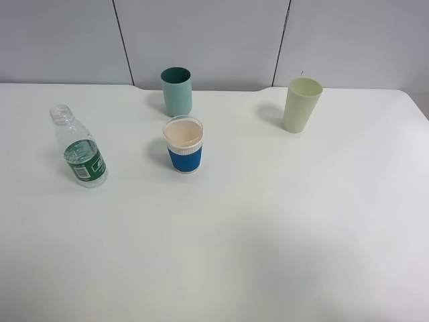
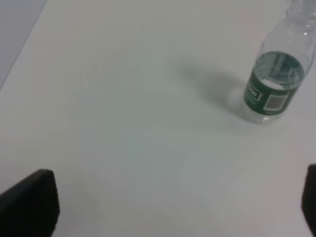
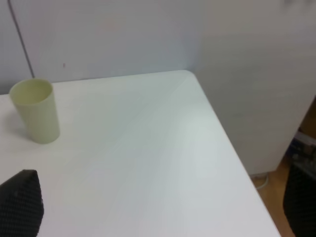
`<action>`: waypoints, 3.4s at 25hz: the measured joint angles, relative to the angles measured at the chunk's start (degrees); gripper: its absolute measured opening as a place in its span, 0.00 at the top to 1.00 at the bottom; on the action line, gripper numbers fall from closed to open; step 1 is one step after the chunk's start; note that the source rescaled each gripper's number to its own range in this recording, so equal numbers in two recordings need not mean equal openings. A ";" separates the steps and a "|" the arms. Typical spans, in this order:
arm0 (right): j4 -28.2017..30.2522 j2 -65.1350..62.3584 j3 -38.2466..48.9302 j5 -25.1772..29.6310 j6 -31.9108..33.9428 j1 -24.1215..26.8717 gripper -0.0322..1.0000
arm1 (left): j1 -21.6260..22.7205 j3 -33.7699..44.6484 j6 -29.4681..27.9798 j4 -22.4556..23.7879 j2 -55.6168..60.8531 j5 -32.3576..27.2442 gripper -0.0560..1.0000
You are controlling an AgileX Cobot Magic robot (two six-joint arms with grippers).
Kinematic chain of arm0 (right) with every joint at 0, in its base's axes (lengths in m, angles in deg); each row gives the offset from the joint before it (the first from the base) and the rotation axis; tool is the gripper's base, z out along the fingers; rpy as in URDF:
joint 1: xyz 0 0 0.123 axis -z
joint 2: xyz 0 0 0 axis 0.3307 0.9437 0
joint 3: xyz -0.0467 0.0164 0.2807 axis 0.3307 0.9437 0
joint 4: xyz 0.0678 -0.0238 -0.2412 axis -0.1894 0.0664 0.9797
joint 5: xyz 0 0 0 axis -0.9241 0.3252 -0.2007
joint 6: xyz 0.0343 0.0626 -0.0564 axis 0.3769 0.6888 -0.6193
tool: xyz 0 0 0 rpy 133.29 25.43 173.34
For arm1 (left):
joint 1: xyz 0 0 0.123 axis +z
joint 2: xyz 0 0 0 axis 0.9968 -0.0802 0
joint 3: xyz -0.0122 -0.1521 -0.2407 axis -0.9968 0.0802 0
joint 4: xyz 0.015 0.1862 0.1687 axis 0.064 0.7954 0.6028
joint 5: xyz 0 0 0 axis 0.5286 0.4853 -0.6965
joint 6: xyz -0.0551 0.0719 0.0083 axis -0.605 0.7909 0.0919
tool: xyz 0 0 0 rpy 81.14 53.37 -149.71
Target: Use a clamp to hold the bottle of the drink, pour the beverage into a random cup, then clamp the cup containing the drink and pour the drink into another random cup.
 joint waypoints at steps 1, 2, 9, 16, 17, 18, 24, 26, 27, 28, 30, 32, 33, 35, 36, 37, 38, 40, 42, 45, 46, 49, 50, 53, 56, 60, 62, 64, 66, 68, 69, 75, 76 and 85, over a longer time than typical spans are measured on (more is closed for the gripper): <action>-0.13 -1.75 1.16 0.00 -0.25 0.00 0.07 | 0.00 0.00 0.00 0.00 0.00 0.00 0.00; -0.12 -3.48 2.56 0.00 -0.68 0.00 0.07 | 0.00 0.00 0.00 0.00 0.00 0.00 0.00; -4.07 -6.38 12.70 0.77 -1.32 0.00 0.07 | 0.00 0.00 0.00 0.00 0.00 0.00 0.00; -5.76 -6.38 18.98 -1.41 -3.14 0.00 0.07 | 0.00 0.00 0.00 0.00 0.00 0.00 0.00; -5.82 -6.38 19.05 -1.63 -3.18 0.00 0.07 | 0.00 0.00 0.00 0.00 0.00 0.00 0.00; -5.81 -6.38 19.11 -1.63 -3.23 0.00 0.07 | 0.00 0.00 0.00 0.00 0.00 0.00 0.00; -5.67 -6.38 19.11 -1.70 -2.95 -3.58 0.07 | 0.00 0.00 0.00 0.00 0.00 0.00 0.00; -4.81 -6.38 19.11 -1.70 -1.83 -4.63 0.07 | 0.00 0.00 0.00 0.00 0.00 0.00 0.00; -4.05 -6.38 19.11 -1.72 -0.94 -4.82 0.07 | 0.00 0.00 0.00 0.00 0.00 0.00 0.00; -3.40 -6.38 19.11 -1.77 0.09 -4.97 0.07 | 0.00 0.00 0.00 0.00 0.00 0.00 0.00; -1.97 -6.38 19.11 -1.76 2.02 -5.00 0.07 | 0.00 0.00 0.00 0.00 0.00 0.00 0.00; -1.20 -6.38 19.11 -1.76 3.05 -5.02 0.07 | 0.00 0.00 0.00 0.00 0.00 0.00 0.00; -1.13 -6.38 19.11 -1.76 3.16 -5.02 0.07 | 0.00 0.00 0.00 0.00 0.00 0.00 0.00; -1.13 -6.38 19.11 -1.76 3.48 -5.02 0.07 | 0.00 0.00 0.00 0.00 0.00 0.00 0.00; -1.09 -6.38 19.11 -1.76 3.48 -5.02 0.07 | 0.00 0.00 0.00 0.00 0.00 0.00 0.00; -1.09 -6.38 19.11 -1.76 3.48 -5.02 0.07 | 0.00 0.00 0.00 0.00 0.00 0.00 0.00; -1.09 -6.38 19.11 -1.76 3.48 -5.02 0.07 | 0.00 0.00 0.00 0.00 0.00 0.00 0.00; -1.09 -6.38 19.11 -1.76 3.48 -5.02 0.07 | 0.00 0.00 0.00 0.00 0.00 0.00 0.00; -1.09 -6.38 19.11 -1.76 3.48 -5.02 0.07 | 0.00 0.00 0.00 -0.02 0.00 0.00 0.00; -1.09 -6.38 19.11 -1.76 3.48 -5.02 0.07 | 0.00 0.00 0.00 -0.02 0.00 0.00 0.00; -1.09 -6.38 19.11 -1.76 3.48 -5.02 0.07 | 0.00 0.00 0.00 -0.02 0.00 0.00 0.00; -1.09 -6.38 19.11 -1.76 3.48 -5.02 0.07 | 0.00 0.00 0.00 -0.02 0.00 0.00 0.00; -1.09 -6.38 19.11 -1.76 3.48 -5.02 0.07 | 0.00 0.00 0.00 -0.02 0.00 0.00 0.00; -1.09 -6.38 19.11 -1.76 3.48 -5.02 0.07 | 0.00 0.00 0.00 -0.02 0.00 0.00 0.00; -1.09 -6.38 19.11 -1.76 3.48 -5.02 0.07 | 0.00 0.00 0.00 -0.02 0.00 0.00 0.00; -1.09 -6.38 19.11 -1.76 3.52 -5.02 0.07 | 0.00 0.00 0.00 -0.02 0.00 0.00 0.00; -1.09 -6.38 19.11 -1.76 3.52 -5.02 0.07 | 0.00 0.00 0.00 -0.02 0.00 0.00 0.00; -1.09 -6.38 19.11 -1.76 3.52 -5.02 0.07 | 0.00 0.00 0.00 -0.02 0.00 0.00 0.00; -1.09 -6.38 19.11 -1.76 3.52 -5.02 0.07 | 0.00 0.00 0.00 -0.02 0.00 0.00 0.00; -1.09 -6.38 19.11 -1.76 3.52 -5.02 0.07 | 0.00 0.00 0.00 -0.02 0.00 0.00 0.00; -1.09 -6.38 19.11 -1.76 3.52 -5.02 0.07 | 0.00 0.00 0.00 -0.02 0.00 0.00 0.00; -1.09 -6.38 19.11 -1.76 3.52 -5.02 0.07 | 0.00 0.00 0.00 -0.02 0.00 0.00 0.00; -1.09 -6.38 19.11 -1.76 3.52 -5.02 0.07 | 0.00 0.00 0.00 -0.02 0.00 0.00 0.00; -1.09 -6.38 19.11 -1.76 3.52 -5.02 0.07 | 0.00 0.00 0.00 -0.02 0.00 0.00 0.00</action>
